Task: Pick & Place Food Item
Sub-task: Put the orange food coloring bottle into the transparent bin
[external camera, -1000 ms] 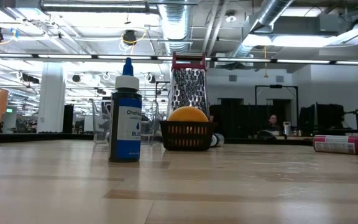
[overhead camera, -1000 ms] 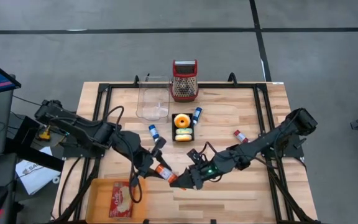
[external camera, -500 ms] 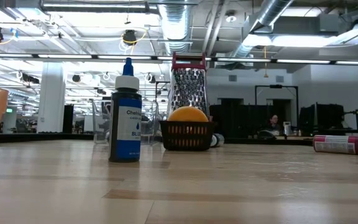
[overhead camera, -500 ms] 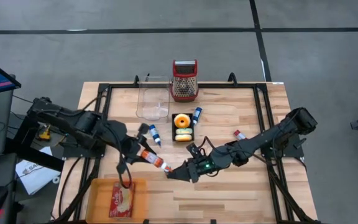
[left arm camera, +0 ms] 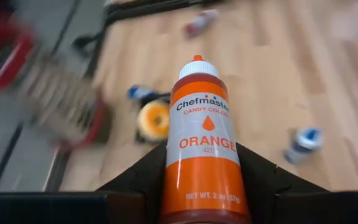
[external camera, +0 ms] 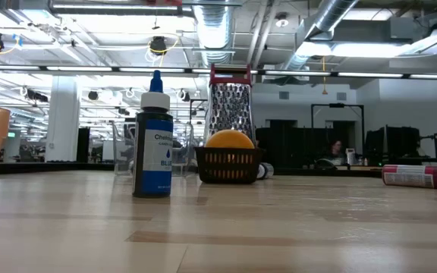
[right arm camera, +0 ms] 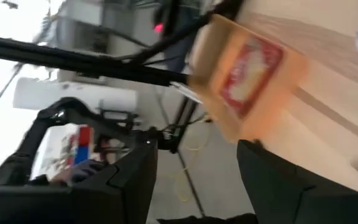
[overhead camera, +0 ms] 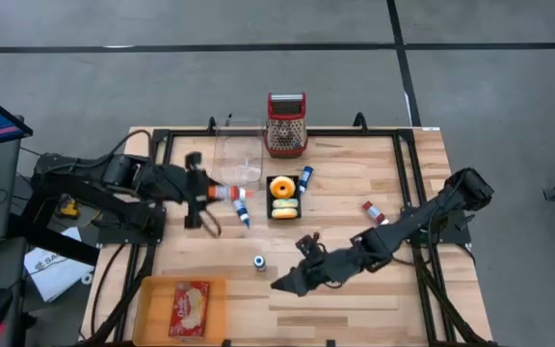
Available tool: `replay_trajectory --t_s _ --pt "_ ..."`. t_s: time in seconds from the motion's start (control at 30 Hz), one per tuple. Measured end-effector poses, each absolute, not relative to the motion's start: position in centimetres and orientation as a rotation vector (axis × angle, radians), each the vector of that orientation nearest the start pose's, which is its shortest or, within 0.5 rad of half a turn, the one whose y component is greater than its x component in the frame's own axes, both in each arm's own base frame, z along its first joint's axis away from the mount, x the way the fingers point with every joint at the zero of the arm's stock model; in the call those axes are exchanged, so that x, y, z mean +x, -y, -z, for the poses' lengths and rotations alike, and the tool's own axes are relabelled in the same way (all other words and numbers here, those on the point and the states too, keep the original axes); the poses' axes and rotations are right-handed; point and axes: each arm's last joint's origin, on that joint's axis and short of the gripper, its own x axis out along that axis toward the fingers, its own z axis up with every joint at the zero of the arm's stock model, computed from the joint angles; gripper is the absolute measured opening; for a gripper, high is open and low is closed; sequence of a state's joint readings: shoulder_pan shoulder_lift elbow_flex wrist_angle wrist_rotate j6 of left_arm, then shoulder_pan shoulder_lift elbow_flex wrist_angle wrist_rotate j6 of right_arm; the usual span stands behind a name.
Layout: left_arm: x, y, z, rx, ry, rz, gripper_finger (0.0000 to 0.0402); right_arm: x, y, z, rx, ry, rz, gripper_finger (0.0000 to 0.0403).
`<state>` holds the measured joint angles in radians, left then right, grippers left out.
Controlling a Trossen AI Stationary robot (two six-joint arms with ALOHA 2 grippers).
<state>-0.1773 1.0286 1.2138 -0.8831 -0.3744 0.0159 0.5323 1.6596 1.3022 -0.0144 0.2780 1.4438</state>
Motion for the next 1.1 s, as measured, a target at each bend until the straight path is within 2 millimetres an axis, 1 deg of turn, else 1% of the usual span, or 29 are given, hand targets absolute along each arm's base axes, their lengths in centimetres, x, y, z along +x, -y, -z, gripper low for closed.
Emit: replay_trajectory --t_s 0.07,0.2,0.33,0.4,0.47,0.57,0.63,0.73,0.8,0.9,0.97,1.03,1.1 --pt "17.6 1.1 -36.0 0.121 -0.659 -0.291 0.0140 32.9 -19.3 -30.0 1.276 -0.448 0.086 0.0213" --pt "15.8 -0.9 -32.8 -0.040 -0.615 -0.476 0.0140 32.2 -20.2 -29.7 1.283 -0.410 0.154 0.0213" --pt "15.4 -3.0 -30.4 -0.205 -0.506 -0.633 0.0140 31.7 -20.7 -29.6 1.288 -0.387 0.187 0.0213" --pt "15.7 -4.2 -29.6 -0.265 -0.454 -0.687 0.0140 31.6 -20.7 -29.6 1.286 -0.384 0.200 0.0213" --pt "16.3 -5.5 -28.9 -0.304 -0.437 -0.705 0.0140 31.6 -20.7 -29.5 1.286 -0.388 0.208 0.0213" --pt "17.4 -7.8 -27.4 -0.364 -0.483 -0.782 0.0140 31.6 -20.6 -29.4 1.279 -0.394 0.216 0.0213" --pt "18.1 -9.7 -26.2 -0.437 -0.508 -0.836 0.0140 31.6 -20.4 -29.2 1.272 -0.401 0.231 0.0213" --pt "19.5 -12.3 -25.0 -0.522 -0.480 -0.803 0.0140 31.7 -20.3 -29.1 1.266 -0.405 0.241 0.0213" --pt "20.4 -13.6 -23.9 -0.553 -0.483 -0.772 0.0140 31.7 -20.3 -29.1 1.261 -0.409 0.246 0.0213" --pt "21.2 -15.2 -22.2 -0.587 -0.503 -0.798 0.0140 31.6 -20.2 -29.0 1.255 -0.416 0.252 0.0213" --pt "21.5 -16.0 -20.7 -0.602 -0.561 -0.815 0.0140 31.6 -20.2 -28.9 1.254 -0.421 0.259 0.0213" --pt "21.9 -16.5 -19.4 -0.597 -0.615 -0.796 0.0141 31.5 -20.2 -28.8 1.249 -0.419 0.272 0.0213" --pt "22.4 -16.9 -18.6 -0.584 -0.626 -0.781 0.0143 31.5 -20.2 -28.8 1.251 -0.401 0.289 0.0213"
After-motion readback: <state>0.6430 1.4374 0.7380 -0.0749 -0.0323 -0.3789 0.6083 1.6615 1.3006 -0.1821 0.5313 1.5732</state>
